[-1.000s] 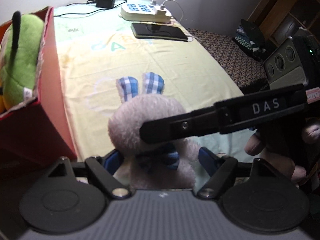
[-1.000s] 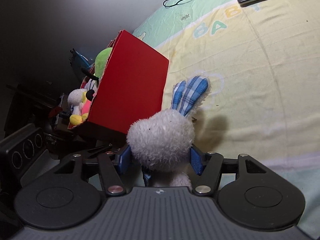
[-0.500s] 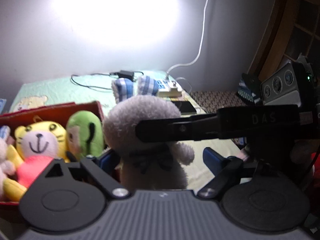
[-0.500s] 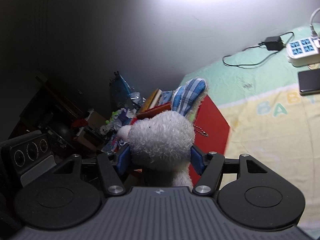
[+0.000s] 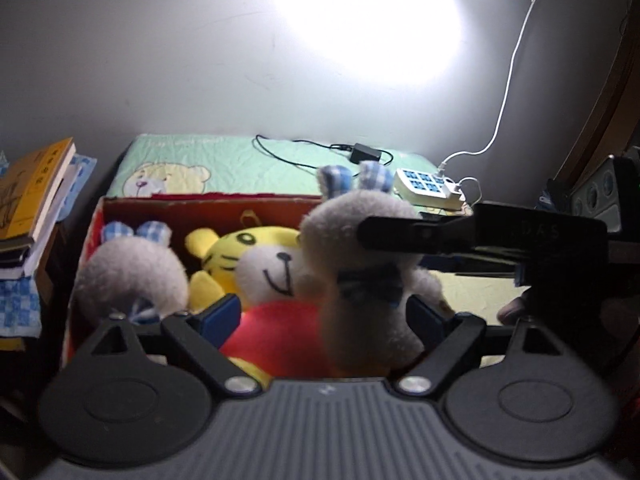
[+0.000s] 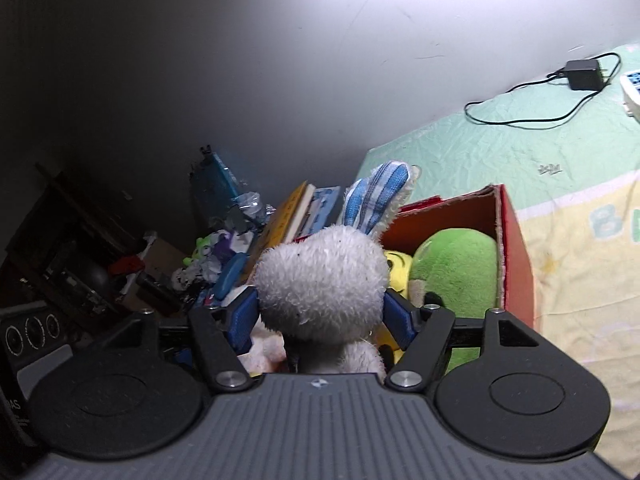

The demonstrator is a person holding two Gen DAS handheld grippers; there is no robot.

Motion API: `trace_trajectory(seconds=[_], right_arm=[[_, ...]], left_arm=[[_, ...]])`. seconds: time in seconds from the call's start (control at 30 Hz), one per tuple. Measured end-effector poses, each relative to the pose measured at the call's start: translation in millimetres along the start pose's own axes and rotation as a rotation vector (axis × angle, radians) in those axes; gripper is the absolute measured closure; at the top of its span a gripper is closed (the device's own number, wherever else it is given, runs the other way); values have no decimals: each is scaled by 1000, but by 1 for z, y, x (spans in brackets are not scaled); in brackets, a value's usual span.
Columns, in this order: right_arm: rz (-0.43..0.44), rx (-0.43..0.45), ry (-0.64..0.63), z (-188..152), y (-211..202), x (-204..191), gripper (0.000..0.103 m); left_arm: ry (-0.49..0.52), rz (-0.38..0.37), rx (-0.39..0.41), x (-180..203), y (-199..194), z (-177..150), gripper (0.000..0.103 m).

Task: Organize objects
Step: 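Lower the white rabbit into the red box and open the right gripper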

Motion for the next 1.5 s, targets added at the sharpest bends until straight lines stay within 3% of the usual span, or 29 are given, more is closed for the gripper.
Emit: trace_trajectory(seconds=[0.3,0.43,0.47,0.53,0.63,0.73,0.8,0.9,1.07,1.17,1.23,1.3,1.37,1.5], right_arm=[[-83,91,3,8,-10,-2,34],[-124,50,-15,1,15,-5,35],[-139,17,-20,-4,22,-2,41],[-98,-16,47,-14,27,-1,45],[-62,-35,0,-21,19,-12,46],[-107,-100,57,-29,30,1,48],[-115,-147,84,-38,43,6,57],[-174,-135,-2,-40,42,-10,53],[-188,-105,-67,-26,19,-21,48],[-160,-46,-64,-20,-1,-26,38],[-173,12,-67,-12,-13,-28,38],[-223,69,-67,-3,-17,-27,44],[-260,77,-66,4,-11,-23,69],[-269,7,-35,-6,22,-7,77]], left_arm=[[35,-24,-13,-23,2,-1,15],[71,-9,-22,-23,11,4,15],[79,-2,-26,-23,13,4,15],[85,4,-41,-24,15,4,15],[81,1,-44,-29,14,3,15],[68,7,-62,-34,15,1,15],[73,34,-85,-35,22,2,15],[77,55,-94,-35,24,6,15],[66,73,-94,-38,18,7,15],[69,91,-99,-37,16,6,15],[77,108,-93,-34,14,7,15],[83,127,-89,-33,13,7,15],[81,140,-86,-32,11,8,15],[85,178,-68,-30,6,11,15]])
Point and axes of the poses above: each gripper's, at about its wrist camera, not at the fingertips, and y roughly the way its jaws point, x to its right, z to its top, the point moved 5 cm from there along y, roughly the way its jaws point, and after that the axes turned 6 degrees about x, right-handed, at the moved point
